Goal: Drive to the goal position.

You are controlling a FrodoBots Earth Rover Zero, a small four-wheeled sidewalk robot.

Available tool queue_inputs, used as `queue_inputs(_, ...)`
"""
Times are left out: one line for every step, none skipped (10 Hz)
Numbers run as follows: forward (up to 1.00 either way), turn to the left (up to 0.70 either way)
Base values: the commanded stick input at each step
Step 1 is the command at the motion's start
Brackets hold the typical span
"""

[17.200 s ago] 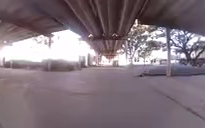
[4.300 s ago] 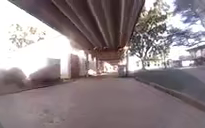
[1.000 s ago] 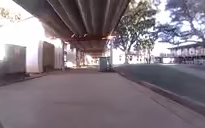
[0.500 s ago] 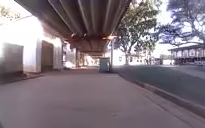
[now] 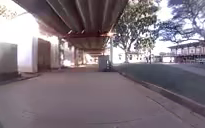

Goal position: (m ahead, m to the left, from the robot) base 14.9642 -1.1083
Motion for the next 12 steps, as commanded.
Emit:
queue_inputs(0.70,0.35)
queue_inputs(0.70,0.35)
queue_inputs(0.70,0.00)
queue_inputs(0.70,0.00)
queue_inputs(0.70,0.00)
queue_inputs(0.70,0.00)
queue_inputs(0.70,0.00)
queue_inputs(0.70,0.00)
queue_inputs(0.70,0.00)
queue_inputs(0.70,0.00)
queue_inputs(0.70,0.05)
queue_inputs(0.70,0.21)
